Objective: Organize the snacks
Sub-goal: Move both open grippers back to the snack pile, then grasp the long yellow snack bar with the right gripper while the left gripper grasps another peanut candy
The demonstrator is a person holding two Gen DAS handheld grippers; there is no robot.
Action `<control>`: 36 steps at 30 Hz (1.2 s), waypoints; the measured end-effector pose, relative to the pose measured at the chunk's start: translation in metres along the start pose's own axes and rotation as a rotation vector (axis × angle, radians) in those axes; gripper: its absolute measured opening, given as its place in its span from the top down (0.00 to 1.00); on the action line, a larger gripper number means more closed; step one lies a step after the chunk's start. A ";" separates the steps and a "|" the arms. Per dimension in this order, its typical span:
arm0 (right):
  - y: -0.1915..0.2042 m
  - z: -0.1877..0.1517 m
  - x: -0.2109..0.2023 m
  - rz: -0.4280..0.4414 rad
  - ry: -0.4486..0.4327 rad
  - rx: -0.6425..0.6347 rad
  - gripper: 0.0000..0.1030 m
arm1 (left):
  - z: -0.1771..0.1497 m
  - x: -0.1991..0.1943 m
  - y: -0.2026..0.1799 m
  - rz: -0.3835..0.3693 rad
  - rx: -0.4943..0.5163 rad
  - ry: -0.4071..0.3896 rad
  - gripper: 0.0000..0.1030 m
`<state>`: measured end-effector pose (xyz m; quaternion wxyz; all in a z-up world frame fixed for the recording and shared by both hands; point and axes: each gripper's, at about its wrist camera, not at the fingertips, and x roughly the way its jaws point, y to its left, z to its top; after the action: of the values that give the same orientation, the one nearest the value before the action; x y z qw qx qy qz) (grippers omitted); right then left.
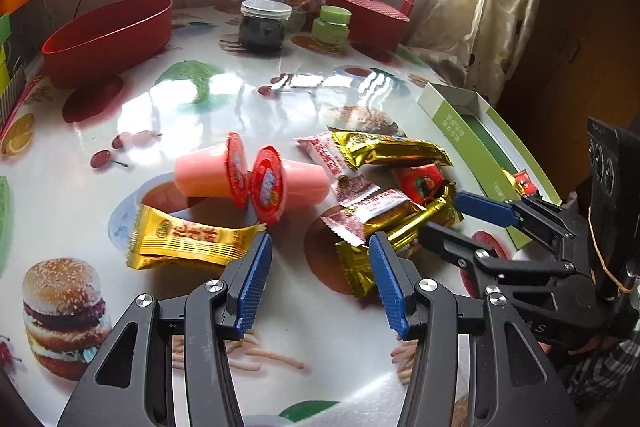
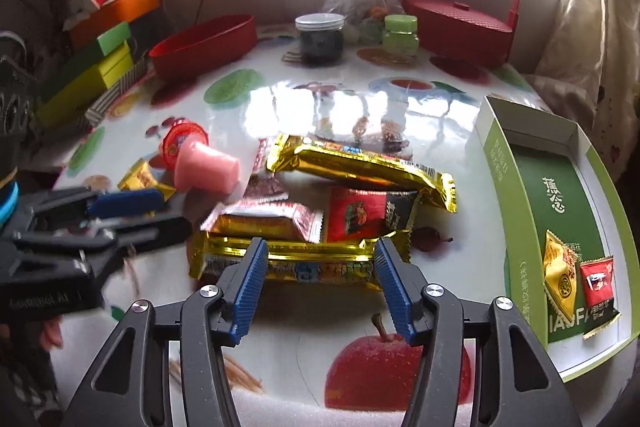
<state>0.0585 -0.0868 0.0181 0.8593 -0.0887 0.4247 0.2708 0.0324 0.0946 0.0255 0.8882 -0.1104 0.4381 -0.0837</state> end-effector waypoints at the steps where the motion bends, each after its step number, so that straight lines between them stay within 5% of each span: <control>1: 0.000 0.000 -0.001 0.004 0.007 -0.013 0.46 | 0.000 -0.001 0.003 0.004 -0.005 -0.002 0.50; 8: 0.021 -0.002 -0.009 -0.004 -0.006 -0.281 0.46 | 0.001 -0.010 0.017 0.023 -0.034 -0.022 0.50; 21: 0.037 -0.011 0.010 0.103 0.080 -0.460 0.46 | 0.000 -0.020 0.051 0.082 -0.120 -0.039 0.50; 25: 0.040 -0.012 0.012 0.162 0.103 -0.449 0.46 | 0.000 -0.016 0.060 0.108 -0.184 -0.027 0.50; 31: 0.038 -0.007 0.017 0.142 0.091 -0.379 0.46 | 0.002 -0.007 0.068 0.107 -0.253 0.003 0.50; 36: 0.037 -0.010 0.014 0.135 0.082 -0.342 0.55 | 0.005 0.003 0.062 0.129 -0.243 0.025 0.50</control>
<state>0.0388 -0.0545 0.0043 0.7934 -0.2157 0.4123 0.3925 0.0413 0.1539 0.0095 0.8663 -0.1877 0.4622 0.0260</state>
